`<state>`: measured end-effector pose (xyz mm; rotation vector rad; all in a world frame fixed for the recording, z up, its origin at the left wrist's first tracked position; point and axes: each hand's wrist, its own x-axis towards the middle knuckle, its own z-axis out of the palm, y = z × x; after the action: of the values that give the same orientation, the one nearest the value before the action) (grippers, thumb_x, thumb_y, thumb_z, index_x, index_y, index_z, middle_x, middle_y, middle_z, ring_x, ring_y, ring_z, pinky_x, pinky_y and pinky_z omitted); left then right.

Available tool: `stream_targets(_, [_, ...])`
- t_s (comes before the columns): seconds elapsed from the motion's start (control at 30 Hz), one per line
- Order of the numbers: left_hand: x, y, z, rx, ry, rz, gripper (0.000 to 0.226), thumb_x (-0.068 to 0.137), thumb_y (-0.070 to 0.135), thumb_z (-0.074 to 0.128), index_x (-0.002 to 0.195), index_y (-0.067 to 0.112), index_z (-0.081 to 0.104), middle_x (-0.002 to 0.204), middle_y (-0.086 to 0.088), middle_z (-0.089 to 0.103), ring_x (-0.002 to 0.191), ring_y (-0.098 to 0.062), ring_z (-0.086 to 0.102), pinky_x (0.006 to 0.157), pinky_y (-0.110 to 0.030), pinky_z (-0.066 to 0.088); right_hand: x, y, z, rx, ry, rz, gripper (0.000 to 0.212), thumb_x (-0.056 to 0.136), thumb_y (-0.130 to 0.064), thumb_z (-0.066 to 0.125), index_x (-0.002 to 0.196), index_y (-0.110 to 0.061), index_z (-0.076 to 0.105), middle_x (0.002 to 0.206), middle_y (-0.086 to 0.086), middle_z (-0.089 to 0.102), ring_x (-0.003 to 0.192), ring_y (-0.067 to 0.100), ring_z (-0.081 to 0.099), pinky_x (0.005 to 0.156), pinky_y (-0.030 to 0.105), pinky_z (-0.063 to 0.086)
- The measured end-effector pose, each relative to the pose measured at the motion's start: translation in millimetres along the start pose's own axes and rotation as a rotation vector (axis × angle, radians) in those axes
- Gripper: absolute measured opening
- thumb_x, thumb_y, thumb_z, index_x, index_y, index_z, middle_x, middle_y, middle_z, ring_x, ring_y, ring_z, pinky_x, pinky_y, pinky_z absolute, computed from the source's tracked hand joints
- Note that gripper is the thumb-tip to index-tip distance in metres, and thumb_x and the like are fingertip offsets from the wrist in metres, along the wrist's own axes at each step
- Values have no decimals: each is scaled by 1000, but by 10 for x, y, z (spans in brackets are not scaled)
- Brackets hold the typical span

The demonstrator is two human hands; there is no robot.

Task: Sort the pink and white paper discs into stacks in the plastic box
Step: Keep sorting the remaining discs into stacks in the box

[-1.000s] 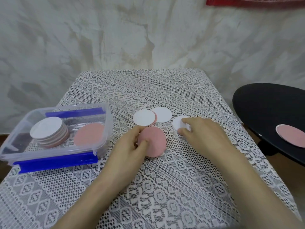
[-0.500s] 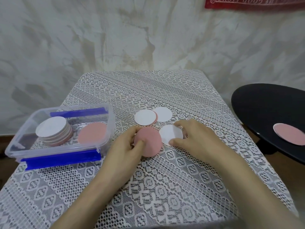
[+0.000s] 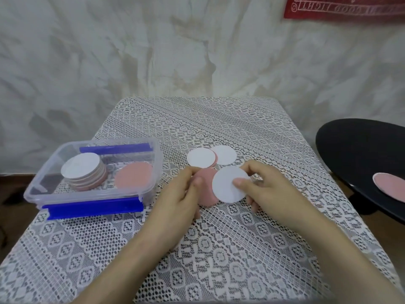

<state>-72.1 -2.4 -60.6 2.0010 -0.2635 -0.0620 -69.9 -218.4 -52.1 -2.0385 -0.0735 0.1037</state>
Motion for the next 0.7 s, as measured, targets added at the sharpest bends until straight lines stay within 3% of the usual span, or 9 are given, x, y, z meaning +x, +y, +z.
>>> stream_targets(0.17, [-41,9,79,47,-87,88,19,100,37,55,115,48,57,86,13,68,64,-7,60,63,-39,55,-52,-42,166,19,-41,-32,17,94,-29,69,99,-41,58,96,-5,65,60,19,65,59,45,57])
stream_targets(0.27, [-28,-20,79,182,-30,141,22,100,38,55,119,48,54,90,15,69,75,-4,63,68,-40,55,-76,-57,189,-64,-15,-90,9,94,-33,68,98,-39,62,91,-8,66,61,21,69,59,45,57])
stream_targets(0.37, [-24,-16,59,337,20,195,21,100,39,52,121,44,53,77,16,65,70,-1,58,57,-27,41,-97,-59,169,-248,10,-164,7,96,-40,64,93,-34,61,74,-17,62,52,5,59,50,25,42])
stream_targets(0.47, [-28,-3,60,398,24,208,21,100,41,50,120,40,54,63,14,57,62,-1,54,51,-24,30,-111,-92,158,-400,30,-190,14,98,-48,58,94,-35,60,65,-12,58,53,1,55,49,16,33])
stream_targets(0.6, [-14,-18,64,367,4,227,17,101,40,51,117,38,54,64,14,54,62,0,52,52,-22,27,-120,-96,192,-442,16,-207,19,99,-51,53,93,-34,58,62,-9,60,54,5,53,51,22,37])
stream_targets(0.7, [-7,-18,51,366,24,267,13,102,39,49,114,40,53,71,15,57,67,-3,53,55,-25,34,-129,-109,209,-460,47,-252,21,101,-49,49,97,-31,58,65,-8,63,59,9,57,55,28,42])
